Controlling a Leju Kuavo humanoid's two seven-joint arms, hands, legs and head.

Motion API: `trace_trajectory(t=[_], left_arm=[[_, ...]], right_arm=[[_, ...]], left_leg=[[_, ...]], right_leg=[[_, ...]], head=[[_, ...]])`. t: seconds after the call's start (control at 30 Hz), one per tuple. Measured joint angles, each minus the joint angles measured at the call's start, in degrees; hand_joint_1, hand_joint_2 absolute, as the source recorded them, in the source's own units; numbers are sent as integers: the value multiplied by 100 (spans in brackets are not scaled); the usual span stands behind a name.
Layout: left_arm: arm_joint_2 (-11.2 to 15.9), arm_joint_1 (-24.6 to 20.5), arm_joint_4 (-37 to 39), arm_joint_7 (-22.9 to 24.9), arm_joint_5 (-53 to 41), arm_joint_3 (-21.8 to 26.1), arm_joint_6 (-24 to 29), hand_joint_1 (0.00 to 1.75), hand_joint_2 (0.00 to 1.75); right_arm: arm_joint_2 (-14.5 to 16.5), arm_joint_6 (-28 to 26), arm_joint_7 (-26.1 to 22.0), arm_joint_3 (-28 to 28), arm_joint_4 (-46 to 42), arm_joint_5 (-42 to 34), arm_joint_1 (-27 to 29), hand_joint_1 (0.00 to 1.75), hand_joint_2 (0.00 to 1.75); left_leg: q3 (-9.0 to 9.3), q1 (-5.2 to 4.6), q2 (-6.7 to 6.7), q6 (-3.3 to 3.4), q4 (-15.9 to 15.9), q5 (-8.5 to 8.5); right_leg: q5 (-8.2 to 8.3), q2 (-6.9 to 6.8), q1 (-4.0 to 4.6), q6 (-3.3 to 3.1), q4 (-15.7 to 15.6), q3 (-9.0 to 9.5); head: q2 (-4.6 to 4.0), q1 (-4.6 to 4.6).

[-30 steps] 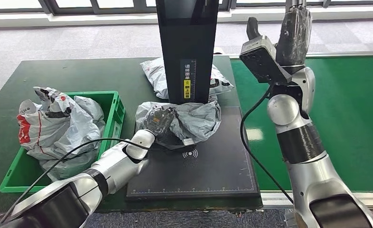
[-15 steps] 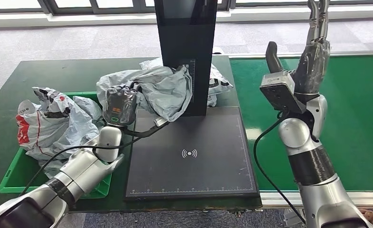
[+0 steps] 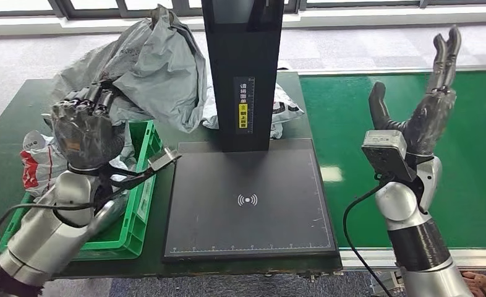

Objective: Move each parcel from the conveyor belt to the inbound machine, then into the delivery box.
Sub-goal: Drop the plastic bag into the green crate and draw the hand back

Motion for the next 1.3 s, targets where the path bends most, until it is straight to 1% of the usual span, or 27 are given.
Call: trace_trajectory(t=[0.03, 0.1, 0.13, 0.17, 0.2, 0.23, 0.3, 0.33, 0.4, 0.47, 0.5, 0.53, 0.6, 0.67, 0.77, 0.9, 1.0, 1.17, 1.3], left_arm=[[-260, 172, -235, -701, 3, 401, 7, 175, 175], [-664, 430, -643, -2058, 16, 1276, 14, 175, 175], [-809, 526, -800, -2459, 27, 1700, 15, 175, 175], [-900, 613, -910, -2592, 37, 2056, 15, 175, 175], [-969, 688, -977, -2481, 44, 2348, 14, 175, 175], [-1026, 748, -1007, -2264, 48, 2607, 14, 175, 175], [-1036, 811, -909, -1784, 46, 3013, 9, 175, 175], [-963, 823, -739, -1521, 44, 3173, 4, 175, 175], [-677, 826, -219, -794, 39, 3302, -43, 175, 175], [-353, 799, 295, -68, 35, 3164, -231, 175, 175], [-214, 767, 505, 201, 33, 3038, -411, 175, 175], [-88, 723, 712, 393, 31, 2893, -630, 175, 175], [128, 614, 1108, 567, 25, 2595, -1059, 175, 175], [296, 495, 1452, 571, 11, 2361, -1330, 175, 175], [482, 278, 1936, 544, -3, 2038, -1571, 175, 175], [638, 48, 2441, 526, -4, 1759, -1650, 175, 175], [706, -70, 2699, 507, -6, 1631, -1742, 175, 175], [765, -314, 3172, 261, -6, 1510, -2169, 175, 175], [784, -543, 3549, 197, -6, 1352, -2477, 175, 175]], right_arm=[[-11, -19, -15, -19, -22, -14, 37, 0, 175], [-31, -41, -40, -42, -71, -45, 103, 0, 175], [-48, -51, -46, -52, -100, -64, 139, 0, 175], [-68, -58, -43, -67, -128, -84, 173, 0, 175], [-94, -64, -40, -85, -156, -107, 204, 0, 175], [-119, -67, -36, -105, -185, -131, 229, 0, 175], [-158, -57, -40, -144, -255, -167, 273, 0, 175], [-169, -42, -38, -168, -294, -162, 295, 0, 175], [-182, -5, -17, -218, -379, -102, 344, 0, 175], [-183, 28, 31, -246, -459, -5, 385, 0, 175], [-182, 49, 55, -257, -490, 42, 395, 0, 175], [-182, 72, 74, -270, -516, 81, 401, 0, 175], [-181, 108, 106, -304, -554, 138, 403, 0, 175], [-181, 142, 127, -327, -582, 162, 404, 0, 175], [-181, 225, 131, -345, -598, 167, 411, 0, 175], [-181, 292, 125, -357, -599, 169, 413, 0, 175], [-181, 308, 126, -388, -599, 177, 407, 0, 175], [-184, 393, 145, -422, -599, 204, 374, 0, 175], [-200, 427, 144, -428, -599, 179, 370, 0, 175]], left_leg=[[-7, 2, -2, 3, 1, -2], [-10, 3, 9, 4, 3, -8], [-7, 1, 15, 4, 3, -11], [-5, 0, 21, 4, 3, -13], [-4, -1, 22, 4, 3, -13], [-4, 0, 21, 4, 3, -13], [-4, 0, 17, 2, 3, -11], [-3, 1, 16, -2, 2, -9], [-1, 5, 16, -12, 1, -2], [-3, 12, 17, -20, 0, 4], [-4, 15, 15, -22, 0, 6], [-5, 17, 13, -22, 0, 7], [-7, 19, 10, -22, 0, 7], [-8, 20, 12, -22, 1, 7], [-8, 19, 15, -22, 2, 7], [-10, 19, 14, -22, 3, 7], [-11, 19, 13, -22, 3, 6], [-12, 19, 13, -23, 2, 7], [-12, 19, 12, -24, 3, 8]], right_leg=[[-2, -1, 2, 4, 0, -2], [1, 8, 3, 6, 0, -8], [3, 14, 0, 7, 0, -10], [3, 19, -1, 8, 0, -11], [3, 20, 0, 8, 0, -11], [3, 17, 3, 8, 0, -11], [2, 10, 10, 7, 0, -8], [1, 9, 12, 5, 0, -8], [3, 9, 15, 0, 1, -10], [9, 10, 24, -9, 2, -14], [10, 9, 27, -12, 2, -14], [12, 8, 30, -14, 2, -13], [12, 6, 30, -14, 2, -11], [15, 8, 29, -15, 2, -13], [19, 12, 26, -16, 2, -16], [19, 11, 26, -15, 2, -17], [19, 10, 29, -16, 2, -17], [19, 10, 31, -16, 2, -19], [19, 9, 32, -16, 2, -19]], head=[[0, 11], [0, 28], [0, 27], [0, 26], [0, 26], [0, 26], [0, 28], [0, 27], [0, 26], [0, 26], [0, 26], [0, 26], [0, 27], [0, 27], [0, 28], [0, 27], [0, 27], [0, 27], [0, 27]])
